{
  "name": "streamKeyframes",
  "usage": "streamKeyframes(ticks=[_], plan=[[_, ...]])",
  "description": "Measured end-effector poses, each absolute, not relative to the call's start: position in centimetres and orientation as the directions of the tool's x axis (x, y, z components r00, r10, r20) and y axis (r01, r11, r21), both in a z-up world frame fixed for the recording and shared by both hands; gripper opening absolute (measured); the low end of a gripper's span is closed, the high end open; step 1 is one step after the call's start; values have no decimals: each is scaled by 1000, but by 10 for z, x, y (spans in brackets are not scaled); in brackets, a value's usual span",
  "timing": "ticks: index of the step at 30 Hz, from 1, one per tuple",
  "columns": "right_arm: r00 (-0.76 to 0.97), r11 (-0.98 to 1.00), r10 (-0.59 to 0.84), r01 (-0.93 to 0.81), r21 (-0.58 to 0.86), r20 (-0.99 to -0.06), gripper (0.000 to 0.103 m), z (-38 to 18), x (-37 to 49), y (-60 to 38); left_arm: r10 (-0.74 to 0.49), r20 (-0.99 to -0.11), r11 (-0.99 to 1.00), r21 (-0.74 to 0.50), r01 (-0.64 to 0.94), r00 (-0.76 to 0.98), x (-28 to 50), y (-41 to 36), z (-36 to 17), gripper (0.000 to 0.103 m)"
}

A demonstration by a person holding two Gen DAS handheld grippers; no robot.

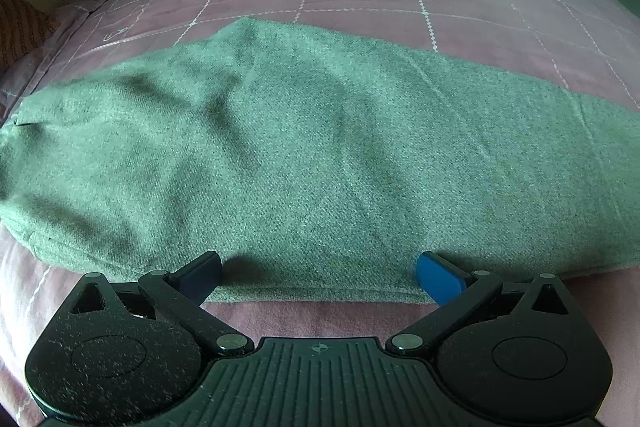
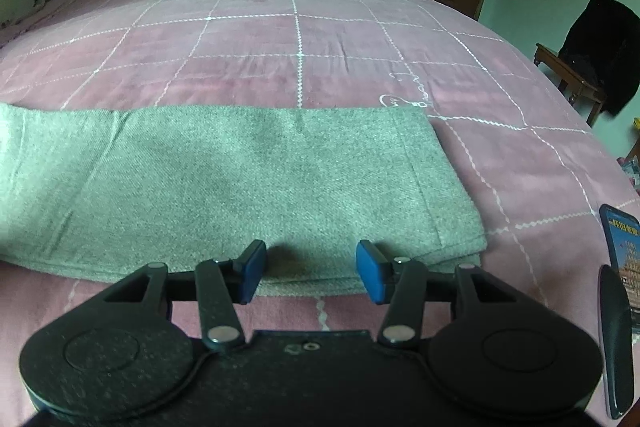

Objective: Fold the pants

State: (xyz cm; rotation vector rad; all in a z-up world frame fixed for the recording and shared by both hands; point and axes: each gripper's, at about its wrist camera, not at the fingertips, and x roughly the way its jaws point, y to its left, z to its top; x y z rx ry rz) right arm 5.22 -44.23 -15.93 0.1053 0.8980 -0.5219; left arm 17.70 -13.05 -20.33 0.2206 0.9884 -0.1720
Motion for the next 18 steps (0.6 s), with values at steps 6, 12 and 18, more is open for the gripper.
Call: streamKeyframes(ticks=[6, 12, 18], plan=[[519, 836, -397, 544, -66, -757, 50, -142, 36, -436, -144, -797, 947, 62, 316, 587, 165, -150, -178, 103], [584, 912, -321, 402, -78, -746, 50, -136, 79, -390, -58, -801, 939, 159, 305, 596, 171, -153, -205, 103], [630, 976, -149, 217, -11, -762, 50, -148, 141, -312, -3, -815, 980, 113, 163, 579, 209, -82, -205, 103]])
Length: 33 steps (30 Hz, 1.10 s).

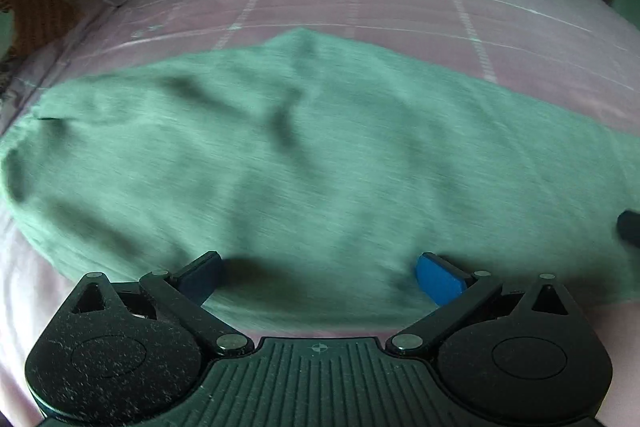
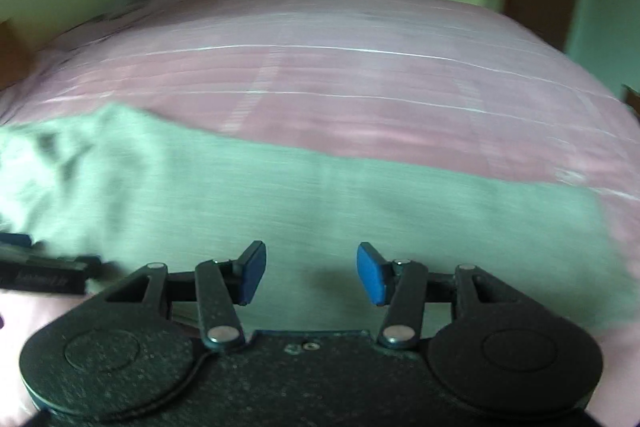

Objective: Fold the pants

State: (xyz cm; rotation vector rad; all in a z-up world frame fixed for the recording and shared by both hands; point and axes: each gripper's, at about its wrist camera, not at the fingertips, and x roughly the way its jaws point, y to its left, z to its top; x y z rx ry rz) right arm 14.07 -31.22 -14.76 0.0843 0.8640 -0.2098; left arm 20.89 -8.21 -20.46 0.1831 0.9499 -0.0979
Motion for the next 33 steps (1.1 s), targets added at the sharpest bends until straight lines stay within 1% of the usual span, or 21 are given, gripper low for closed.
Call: streamKeyframes(ticks=[4, 6, 9, 12, 13, 14, 17, 18, 20, 22, 24, 25, 27, 29, 31, 33], plan=[[621, 993, -94, 116, -27, -778, 50, -160, 189, -258, 80, -808, 986, 149, 72, 583, 252, -37, -206, 103], [607, 995, -77, 103, -18, -791, 50, -166, 214, -240, 89, -813, 986, 154, 65, 576, 273, -17, -210, 103], [587, 994, -92, 97, -43, -804, 50, -176, 248, -218, 203, -787, 976, 212, -54, 582, 294, 19, -209, 103], [580, 992, -114, 117, -56, -807, 50, -186, 268, -207, 279, -776, 960, 242, -142, 566, 306, 64, -215, 103], [580, 990, -126, 121, -67, -805, 53, -190, 272, -203, 289, -771, 957, 250, -147, 567, 306, 73, -216, 103], [578, 990, -130, 113, -78, -805, 53, -193, 275, -198, 296, -767, 954, 263, -142, 569, 304, 79, -217, 103], [585, 989, -143, 55, -137, -799, 51, -198, 272, -193, 317, -752, 946, 298, -131, 578, 294, 78, -212, 103], [586, 989, -145, 56, -139, -797, 50, -195, 271, -197, 321, -742, 944, 302, -133, 589, 287, 73, -209, 103], [606, 979, -202, 117, -165, -769, 51, -185, 258, -213, 264, -749, 961, 255, -103, 608, 280, 64, -204, 103], [586, 977, -211, 120, -174, -782, 51, -188, 245, -232, 221, -748, 970, 235, -62, 626, 268, 42, -205, 103], [592, 978, -205, 88, -190, -780, 55, -193, 227, -248, 243, -736, 960, 277, -47, 632, 257, 25, -217, 103], [591, 972, -227, 88, -217, -774, 58, -192, 219, -257, 251, -726, 960, 274, -66, 640, 254, 25, -219, 103], [575, 966, -259, 135, -222, -776, 59, -188, 208, -283, 257, -736, 961, 261, -87, 626, 254, 25, -215, 103], [550, 956, -291, 207, -209, -783, 59, -183, 194, -314, 242, -743, 965, 251, -75, 625, 251, 21, -205, 103], [534, 946, -305, 265, -187, -789, 58, -170, 175, -338, 195, -740, 976, 214, -49, 643, 241, 10, -193, 103], [564, 935, -305, 329, -130, -768, 59, -152, 147, -358, 130, -747, 985, 173, 2, 652, 231, -10, -187, 103]])
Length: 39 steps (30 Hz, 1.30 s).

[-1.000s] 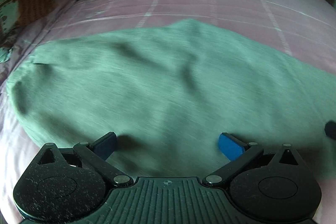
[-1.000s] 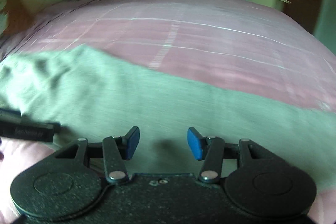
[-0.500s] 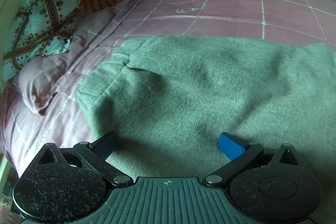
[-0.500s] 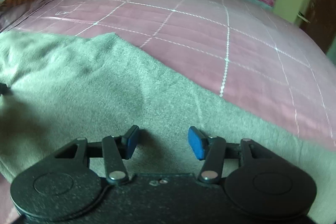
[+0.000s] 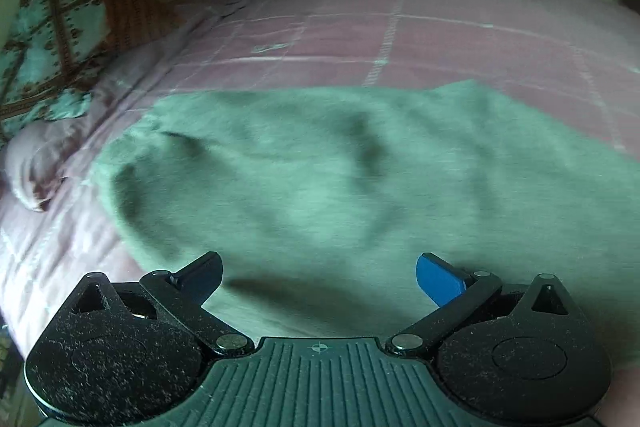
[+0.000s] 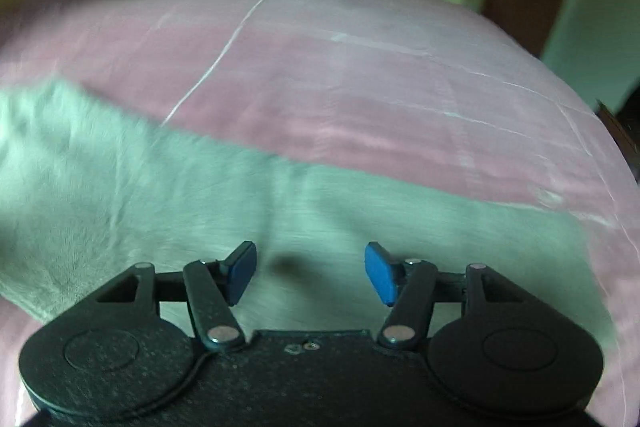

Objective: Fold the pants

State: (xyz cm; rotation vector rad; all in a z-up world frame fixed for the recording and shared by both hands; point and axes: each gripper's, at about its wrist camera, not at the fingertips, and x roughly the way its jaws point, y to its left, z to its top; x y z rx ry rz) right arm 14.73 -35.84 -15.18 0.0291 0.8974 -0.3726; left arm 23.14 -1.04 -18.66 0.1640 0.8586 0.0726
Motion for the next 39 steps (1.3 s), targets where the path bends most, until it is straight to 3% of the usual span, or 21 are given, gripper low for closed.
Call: streamKeyframes(ticks=[5, 12, 16, 18, 19, 24, 30, 33, 34, 36, 39], plan=[[481, 814, -323, 580, 19, -815, 57, -146, 70, -445, 2, -775, 979, 130, 157, 632, 210, -85, -194, 103], [437, 631, -325, 761, 152, -839, 54, -149, 13, -511, -39, -806, 967, 118, 226, 591, 194, -138, -210, 103], [457, 553, -320, 802, 228, -830, 56, -159, 20, -528, -47, -813, 968, 107, 228, 580, 193, -138, -209, 103], [452, 543, -336, 810, 222, -826, 51, -161, 30, -529, -48, -813, 968, 106, 229, 580, 192, -137, -209, 103], [443, 559, -350, 806, 196, -825, 44, -163, 38, -527, -48, -813, 968, 106, 228, 580, 191, -137, -209, 103], [447, 603, -338, 778, 173, -828, 42, -156, 32, -523, -45, -809, 967, 111, 227, 587, 194, -138, -212, 103], [480, 578, -288, 777, 249, -829, 44, -149, 8, -529, -48, -803, 967, 111, 229, 593, 193, -136, -213, 103], [491, 534, -306, 798, 281, -816, 31, -154, 20, -535, -51, -805, 967, 108, 232, 591, 192, -135, -213, 103], [498, 533, -312, 797, 284, -810, 18, -155, 26, -534, -50, -806, 967, 109, 231, 590, 192, -135, -213, 103], [508, 568, -311, 777, 272, -803, 16, -154, 41, -526, -46, -806, 966, 113, 230, 590, 193, -136, -212, 103], [475, 677, -403, 730, 94, -783, 11, -146, 58, -506, -45, -807, 966, 116, 233, 588, 192, -135, -211, 103]])
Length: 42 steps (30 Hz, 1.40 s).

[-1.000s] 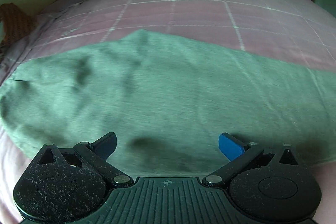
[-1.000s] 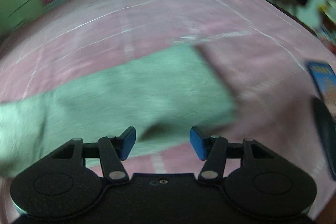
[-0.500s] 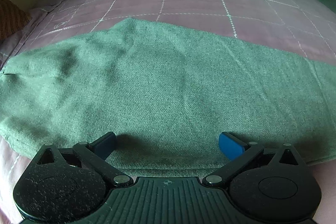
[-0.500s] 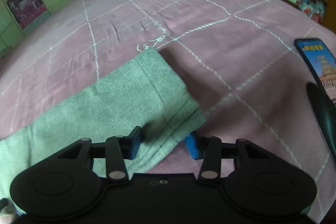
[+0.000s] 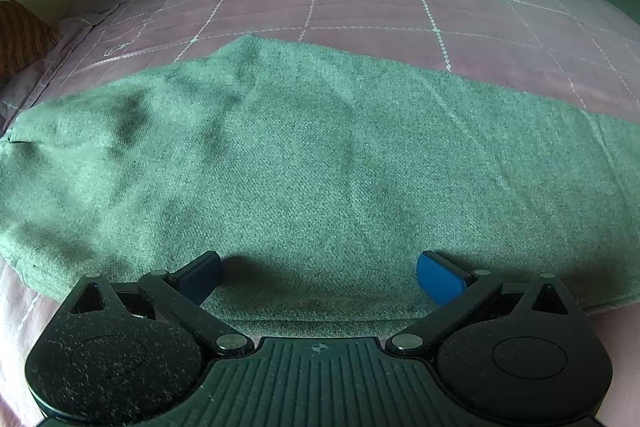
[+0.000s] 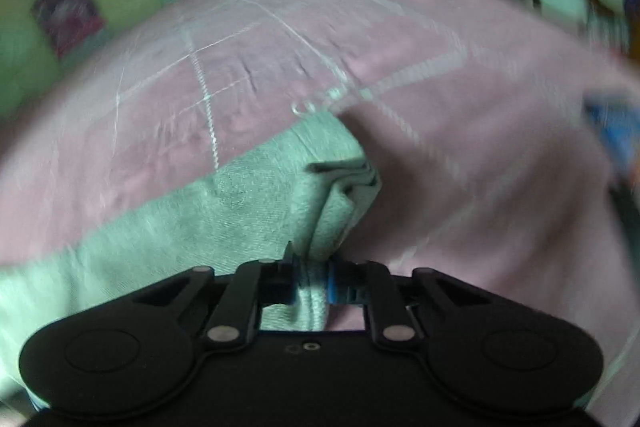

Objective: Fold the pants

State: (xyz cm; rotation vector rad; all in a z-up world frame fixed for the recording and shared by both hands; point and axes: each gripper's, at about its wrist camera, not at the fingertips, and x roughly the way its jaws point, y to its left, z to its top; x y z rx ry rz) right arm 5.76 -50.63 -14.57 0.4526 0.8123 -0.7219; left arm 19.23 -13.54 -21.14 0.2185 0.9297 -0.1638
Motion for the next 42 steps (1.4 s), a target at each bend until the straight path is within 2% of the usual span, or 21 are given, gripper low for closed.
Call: streamKeyframes(ticks=[1, 3, 4, 5, 6, 7, 9, 11, 13, 15, 17, 21, 30, 36, 42], plan=[[475, 684, -448, 728, 52, -757, 11, -137, 55, -505, -48, -809, 966, 111, 231, 586, 192, -135, -210, 103], [536, 687, -460, 720, 98, -708, 11, -117, 42, -509, -45, -807, 967, 114, 229, 589, 190, -134, -211, 103], [551, 705, -475, 705, 78, -686, 11, -112, 39, -505, -40, -804, 966, 120, 228, 593, 190, -135, -212, 103], [525, 726, -495, 688, 3, -692, 12, -121, 42, -498, -37, -804, 965, 125, 229, 593, 190, -135, -212, 103], [468, 726, -489, 686, -46, -736, 12, -138, 46, -499, -35, -806, 965, 126, 229, 591, 190, -135, -210, 103], [421, 706, -449, 707, -25, -788, 12, -156, 46, -506, -34, -808, 965, 127, 230, 588, 190, -135, -208, 103], [436, 685, -457, 729, 6, -775, 14, -156, 43, -505, -32, -802, 959, 143, 245, 596, 190, -139, -201, 103], [449, 692, -441, 722, 25, -778, 26, -149, 46, -505, -61, -800, 958, 121, 259, 597, 191, -147, -193, 103], [508, 645, -382, 745, 170, -772, 29, -142, 36, -517, -99, -804, 955, 89, 283, 586, 192, -164, -188, 103], [522, 582, -347, 771, 258, -779, 29, -145, 30, -528, -129, -810, 947, 70, 312, 573, 192, -185, -186, 103], [502, 587, -346, 775, 234, -793, 24, -151, 32, -527, -156, -816, 936, 57, 346, 556, 189, -206, -186, 103], [507, 588, -349, 773, 237, -788, 23, -151, 29, -527, -172, -827, 904, 84, 420, 536, 176, -243, -195, 103], [525, 619, -383, 757, 211, -760, 16, -146, 33, -517, -125, -832, 916, 112, 386, 540, 174, -256, -210, 103], [636, 725, -331, 645, 244, -697, 15, -117, 62, -487, -141, -848, 919, 80, 386, 511, 180, -249, -204, 103], [755, 837, -177, 453, 306, -631, 15, -86, 100, -426, -123, -847, 946, 58, 320, 518, 186, -210, -194, 103]])
